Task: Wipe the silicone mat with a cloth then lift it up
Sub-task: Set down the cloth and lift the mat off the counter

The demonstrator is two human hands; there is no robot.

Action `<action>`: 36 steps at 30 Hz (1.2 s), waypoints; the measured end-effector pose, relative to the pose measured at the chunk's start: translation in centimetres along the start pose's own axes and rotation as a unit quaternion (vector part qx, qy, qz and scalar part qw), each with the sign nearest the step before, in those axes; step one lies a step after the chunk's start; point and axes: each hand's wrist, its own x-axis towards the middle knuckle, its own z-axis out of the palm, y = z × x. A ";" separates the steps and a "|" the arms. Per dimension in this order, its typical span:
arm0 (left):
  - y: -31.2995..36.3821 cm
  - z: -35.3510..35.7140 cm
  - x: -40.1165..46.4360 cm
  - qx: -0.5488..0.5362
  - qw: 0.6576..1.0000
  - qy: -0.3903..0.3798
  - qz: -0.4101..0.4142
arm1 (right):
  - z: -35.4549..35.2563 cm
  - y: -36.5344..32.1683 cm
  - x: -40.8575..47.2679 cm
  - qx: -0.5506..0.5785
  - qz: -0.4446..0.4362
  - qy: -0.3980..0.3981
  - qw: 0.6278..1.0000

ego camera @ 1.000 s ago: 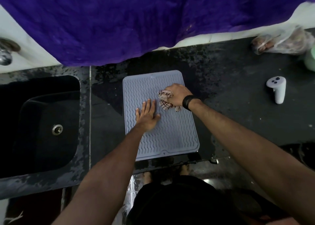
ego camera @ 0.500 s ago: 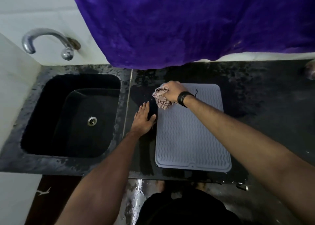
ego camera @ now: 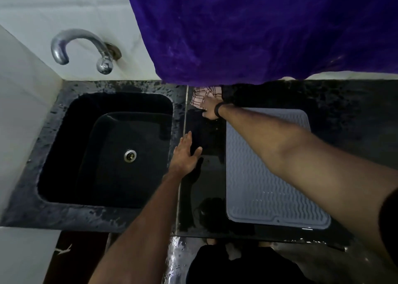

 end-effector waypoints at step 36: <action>11.3 10.5 -5.0 -0.233 0.945 0.014 -0.228 | 14.0 18.8 -27.7 0.463 0.395 0.107 0.786</action>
